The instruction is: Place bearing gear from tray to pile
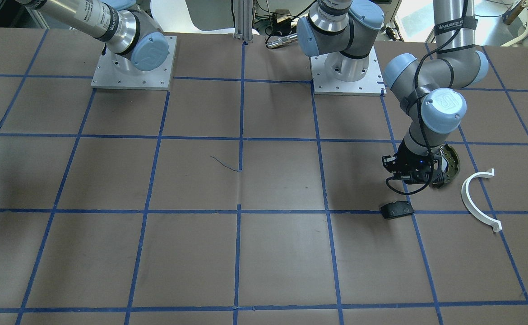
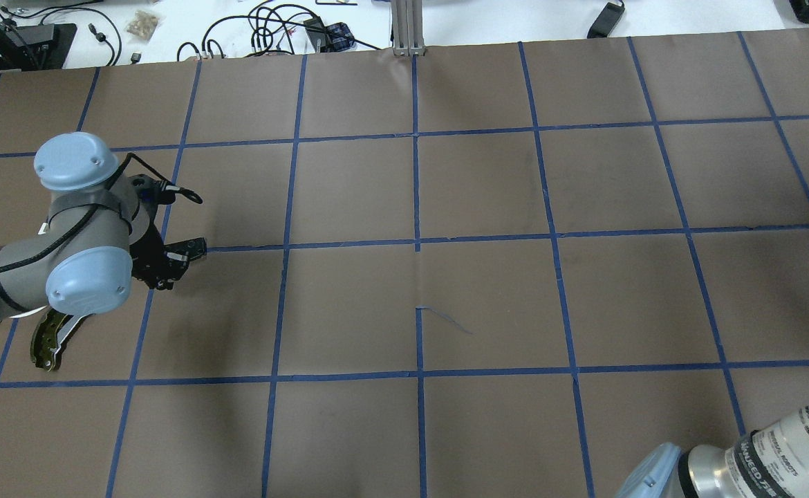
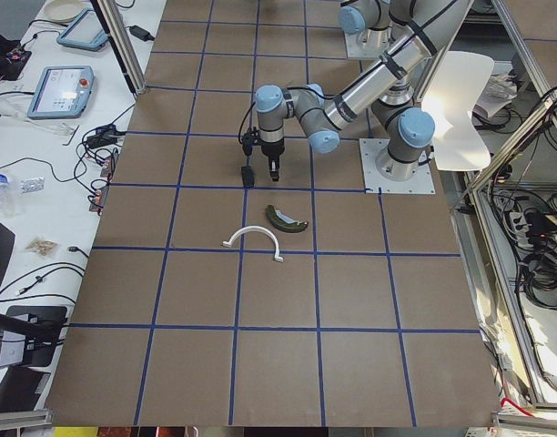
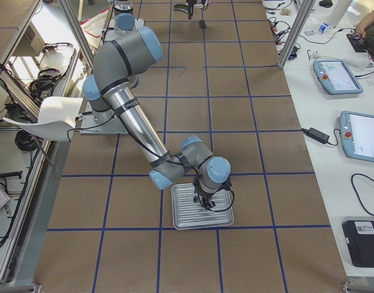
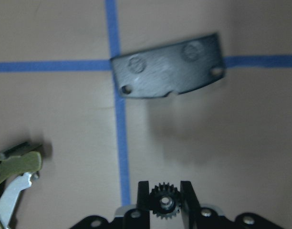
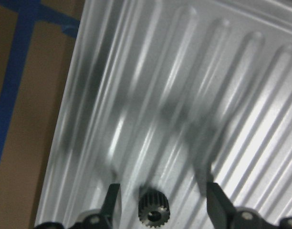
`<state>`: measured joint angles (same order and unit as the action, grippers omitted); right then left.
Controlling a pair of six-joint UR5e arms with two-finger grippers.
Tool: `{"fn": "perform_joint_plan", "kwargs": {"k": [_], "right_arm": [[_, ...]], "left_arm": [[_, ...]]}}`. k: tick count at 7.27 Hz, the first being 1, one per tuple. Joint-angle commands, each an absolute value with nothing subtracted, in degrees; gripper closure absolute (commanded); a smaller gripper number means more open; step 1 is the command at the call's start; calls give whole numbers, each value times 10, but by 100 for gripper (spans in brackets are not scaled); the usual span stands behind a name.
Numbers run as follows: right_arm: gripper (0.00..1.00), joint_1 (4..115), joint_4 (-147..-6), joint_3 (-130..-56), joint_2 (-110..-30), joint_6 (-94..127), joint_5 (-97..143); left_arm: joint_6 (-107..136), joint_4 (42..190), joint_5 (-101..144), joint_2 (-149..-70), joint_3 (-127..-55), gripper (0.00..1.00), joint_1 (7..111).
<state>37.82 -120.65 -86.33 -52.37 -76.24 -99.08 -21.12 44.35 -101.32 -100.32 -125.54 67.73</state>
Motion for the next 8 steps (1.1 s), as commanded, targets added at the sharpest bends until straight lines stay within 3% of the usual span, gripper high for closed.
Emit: {"fn": "perform_joint_plan", "kwargs": {"k": [1,2,3,8], "right_arm": [[72,378,-1206,-865,-524,-760,-999],[89,379,-1206,-865,-525,-760,-999],[100,378,-1206,-864,-526,-760,-1000],[100,425,-1151,-860,-604,-722,-1009]], "left_arm": [[-217,440,-998,-998,-1259,0,666],[-209,442,-993,-993,-1253,0,679],[-186,468,-955,-983,-1232,0,700],[75,894,-916,-962,-895,0,912]]}}
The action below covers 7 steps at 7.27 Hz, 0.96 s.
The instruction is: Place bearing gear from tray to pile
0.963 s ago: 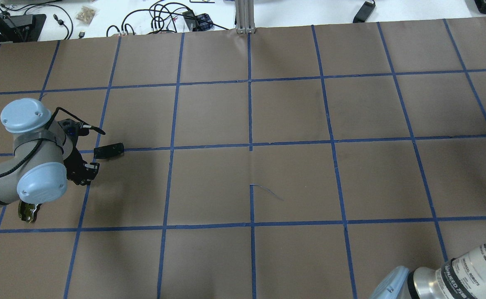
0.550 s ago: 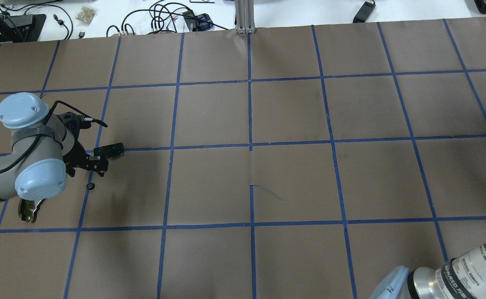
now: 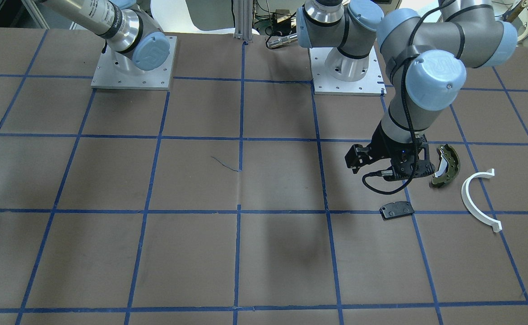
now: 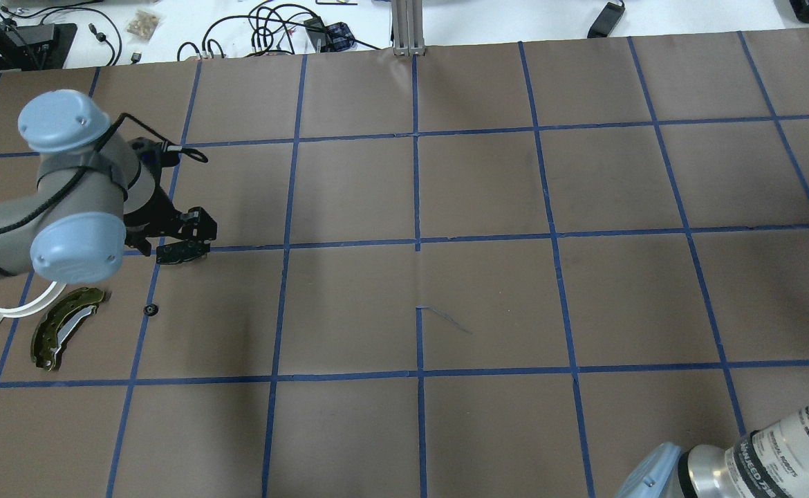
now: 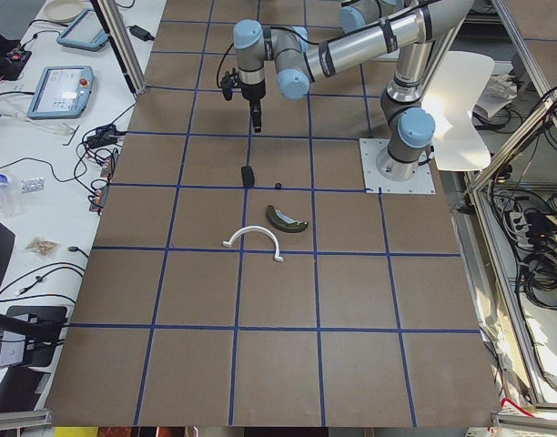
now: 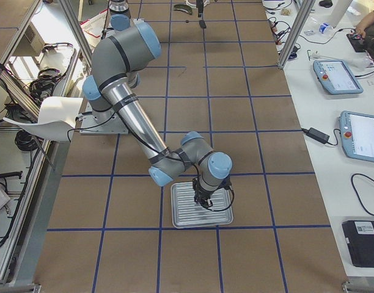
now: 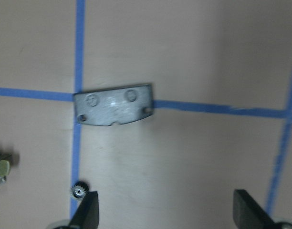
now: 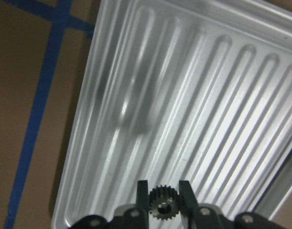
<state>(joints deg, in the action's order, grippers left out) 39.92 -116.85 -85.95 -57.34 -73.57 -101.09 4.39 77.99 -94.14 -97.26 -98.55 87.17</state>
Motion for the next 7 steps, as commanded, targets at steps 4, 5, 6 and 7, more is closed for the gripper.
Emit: {"fn": "perform_joint_plan", "kwargs": {"k": [4,5,6,7], "right_arm": [[100,514,-1055,-882,-661,-566,-922],[100,545,-1055,-907,-684,-516,-921],[100,585,-1056,-944,-713,-448,-918],[100,621,-1063,-987,-744,-385,-893]], "left_arm": [[64,892,-907,-949,-838,0,945],[64,891,-907,-944,-838,0,944],[64,890,-907,-940,-837,0,945],[64,891,-907,-935,-838,0,943]]}}
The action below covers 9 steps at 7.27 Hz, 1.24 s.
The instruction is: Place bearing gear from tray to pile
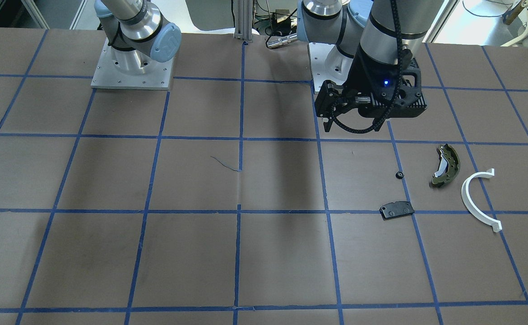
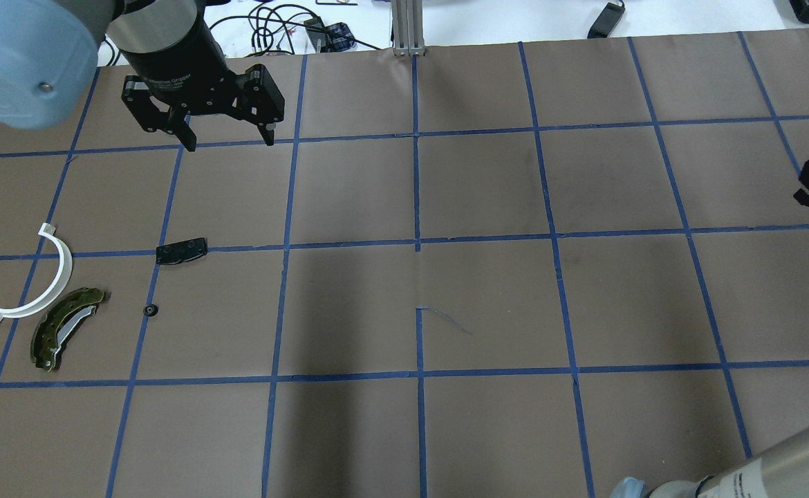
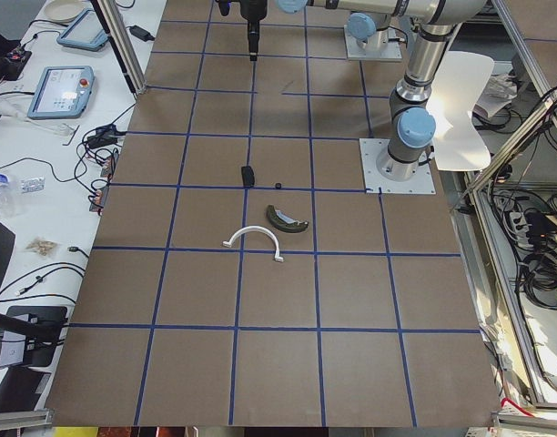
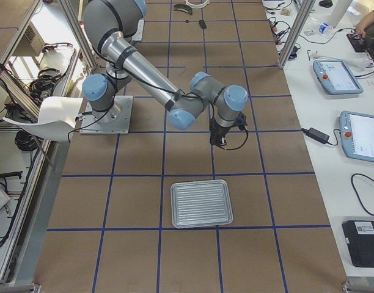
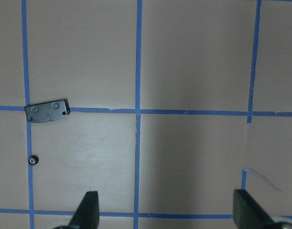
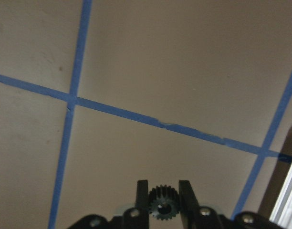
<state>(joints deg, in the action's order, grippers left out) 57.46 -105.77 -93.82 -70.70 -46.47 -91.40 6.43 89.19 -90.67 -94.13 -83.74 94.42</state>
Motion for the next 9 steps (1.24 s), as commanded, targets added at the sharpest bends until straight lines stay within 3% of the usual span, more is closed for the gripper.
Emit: {"fn": "perform_joint_plan", "kwargs": {"k": [1,5,9], "right_arm": [[100,663,-1064,-1026,-766,-306,-866],[100,885,-1153,-1070,-771,13,-823],[100,1079,-1294,-1069,-702,292,-822]], "left_arm": [[64,891,-907,-934,-838,0,944],[64,891,-910,-933,-838,0,943],[64,891,-910,-932,-839,0,943]]}}
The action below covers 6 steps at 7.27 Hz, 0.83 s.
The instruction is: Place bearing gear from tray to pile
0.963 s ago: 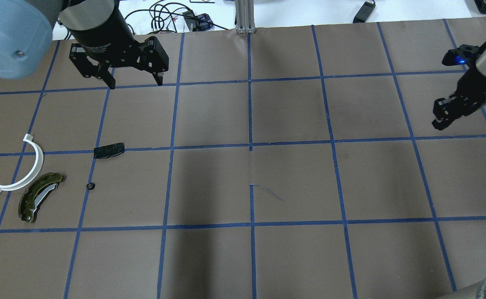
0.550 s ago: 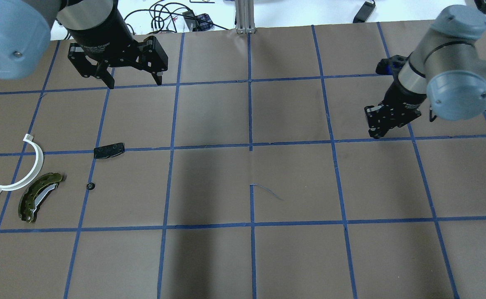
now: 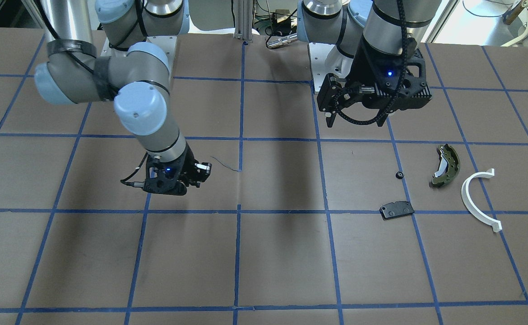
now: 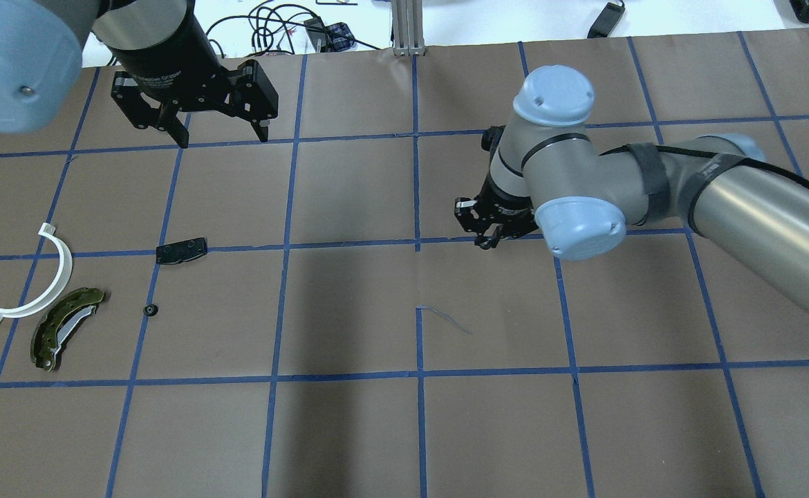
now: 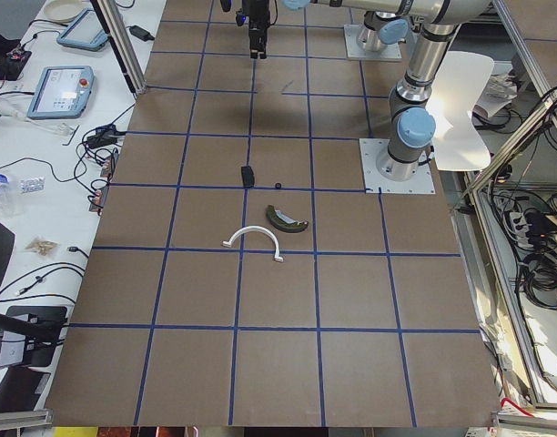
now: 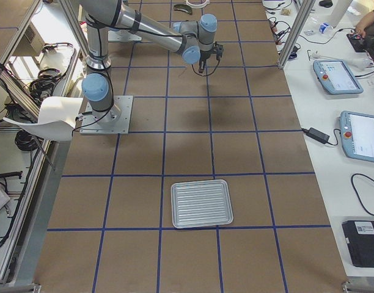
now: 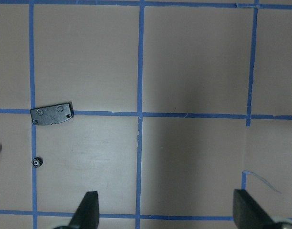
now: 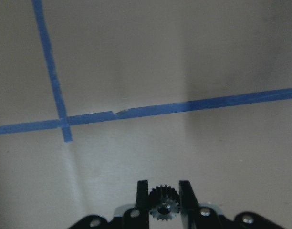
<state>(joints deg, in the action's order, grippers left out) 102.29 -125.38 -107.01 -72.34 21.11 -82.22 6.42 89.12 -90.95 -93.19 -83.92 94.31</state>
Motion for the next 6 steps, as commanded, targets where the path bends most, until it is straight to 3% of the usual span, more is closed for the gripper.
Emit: {"fn": "perform_joint_plan", "kwargs": {"k": [1,4,5,6], "right_arm": [[100,1112,-1315,-1068,-684,312,-821],[100,1160,-1371,-1064,-641,370,-786],[96,1163,-1372,-1065,-636,372,-787],[34,1163,-1376,-1065,-635,363,-790]], "left_arm": [[64,891,-910,-932,-839,0,943],[64,892,-909,-932,-839,0,943],[64,891,-908,-931,-838,0,942],[64,892,-908,-931,-839,0,942]]}}
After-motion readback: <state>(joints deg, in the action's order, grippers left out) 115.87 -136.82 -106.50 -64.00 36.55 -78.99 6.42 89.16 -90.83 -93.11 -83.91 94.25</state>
